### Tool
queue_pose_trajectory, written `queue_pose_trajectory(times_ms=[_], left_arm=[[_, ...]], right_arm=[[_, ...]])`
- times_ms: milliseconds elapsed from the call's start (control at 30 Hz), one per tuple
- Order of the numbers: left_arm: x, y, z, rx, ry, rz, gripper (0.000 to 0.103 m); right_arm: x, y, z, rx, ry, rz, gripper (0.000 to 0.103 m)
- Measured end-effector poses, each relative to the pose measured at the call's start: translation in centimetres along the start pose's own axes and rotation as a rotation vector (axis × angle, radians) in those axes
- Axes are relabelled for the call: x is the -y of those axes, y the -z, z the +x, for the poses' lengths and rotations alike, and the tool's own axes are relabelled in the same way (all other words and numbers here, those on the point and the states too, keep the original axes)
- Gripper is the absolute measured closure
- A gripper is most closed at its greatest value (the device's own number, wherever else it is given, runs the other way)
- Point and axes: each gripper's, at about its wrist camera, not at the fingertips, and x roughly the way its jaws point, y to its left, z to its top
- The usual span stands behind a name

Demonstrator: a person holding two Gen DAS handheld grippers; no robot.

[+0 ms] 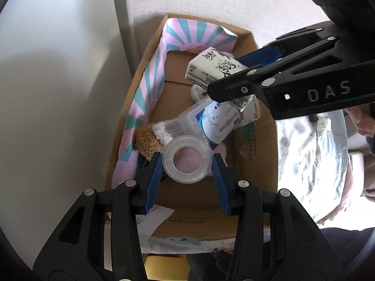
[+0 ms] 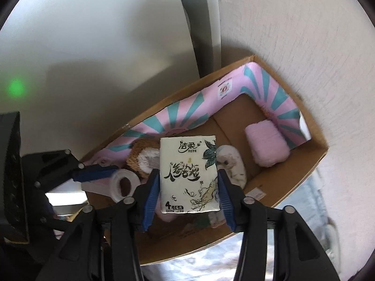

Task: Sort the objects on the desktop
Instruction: 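Carry tape ring and tissue pack into the cardboard box and open both tools, then move both tools back over the bed toward the earphone case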

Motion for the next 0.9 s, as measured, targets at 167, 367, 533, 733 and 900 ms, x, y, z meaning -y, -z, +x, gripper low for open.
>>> queue_pose_trajectory(times_ms=[167, 367, 533, 733, 900], left_arm=[[0.2, 0.2, 0.9, -0.007, -0.085, -0.002, 0.0], [0.0, 0.1, 1.1, 0.012, -0.082, -0.022, 0.0], [0.5, -0.5, 0.8, 0.038, -0.07, -0.03, 0.0], [1.3, -1.0, -0.3, 0.059, -0.078, -0.003, 0.0], [2.2, -1.7, -1.9, 0.089, -0.071, 0.031, 0.0]], right_arm=[[0.2, 0.2, -0.4, 0.049, 0.039, 0.005, 0.019], [1.2, 0.4, -1.6, 0.078, 0.048, 0.049, 0.019], [1.8, 1.1, -2.8, 0.103, 0.04, 0.078, 0.019], [3.2, 2.5, -6.1, 0.196, 0.051, 0.15, 0.019], [4.7, 4.4, -8.9, 0.253, 0.091, 0.2, 0.019]])
